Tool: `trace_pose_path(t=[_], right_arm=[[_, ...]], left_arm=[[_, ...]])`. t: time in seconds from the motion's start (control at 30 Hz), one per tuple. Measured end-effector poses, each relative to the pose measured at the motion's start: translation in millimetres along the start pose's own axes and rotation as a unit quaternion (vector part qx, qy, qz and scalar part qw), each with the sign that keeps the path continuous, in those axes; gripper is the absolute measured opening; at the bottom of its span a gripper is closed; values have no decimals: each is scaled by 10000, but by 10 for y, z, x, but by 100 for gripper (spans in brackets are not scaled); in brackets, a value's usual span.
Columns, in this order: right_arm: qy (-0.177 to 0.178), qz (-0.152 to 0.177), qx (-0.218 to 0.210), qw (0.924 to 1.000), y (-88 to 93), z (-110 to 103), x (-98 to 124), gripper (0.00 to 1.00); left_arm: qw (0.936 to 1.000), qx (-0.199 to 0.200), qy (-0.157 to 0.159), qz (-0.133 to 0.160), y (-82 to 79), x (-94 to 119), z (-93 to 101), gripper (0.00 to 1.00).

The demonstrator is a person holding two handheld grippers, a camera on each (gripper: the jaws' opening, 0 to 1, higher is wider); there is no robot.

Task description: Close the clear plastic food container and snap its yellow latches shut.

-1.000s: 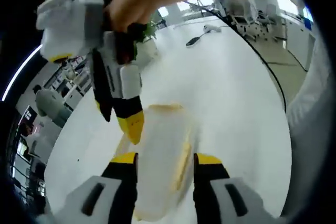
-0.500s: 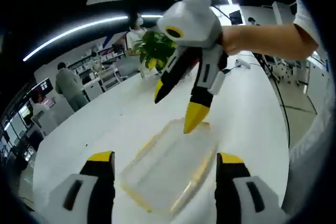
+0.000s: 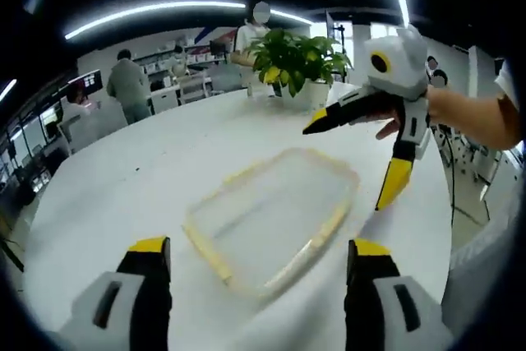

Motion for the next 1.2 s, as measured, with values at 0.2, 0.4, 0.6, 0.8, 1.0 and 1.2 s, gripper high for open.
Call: trace_pose_path(t=[0.2,0.4,0.6,0.8,1.0,1.2], right_arm=[[72,-20,-88,9999,103,-58,-105,95],[85,119,-5,9999,-9,-77,-192,78],[139,90,78,9998,-119,-95,-289,75],[197,-33,40,9998,-225,-140,-373,64],[251,210,31,9995,-354,-245,-547,62],[299,329,53,9990,-493,-301,-688,62]], left_arm=[[9999,94,9,-112,47,-51,16,77],[9998,57,-102,-134,56,-48,-4,65],[9995,-14,-166,-269,87,-22,-60,58],[9968,-94,-574,-556,175,43,-223,54],[9953,114,-782,-551,300,125,-410,49],[9929,337,-990,-570,385,186,-537,46]])
Point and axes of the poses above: the point that each gripper's makers call its tool centre point, and the gripper's own axes: x roughly backward along the fingers, z roughly to its right, y roughly out of its underside, the point moved 9 cm from there along x, roughly backward along the fingers, and after that the axes turned 13 degrees about -z, right-handed, at the moved point
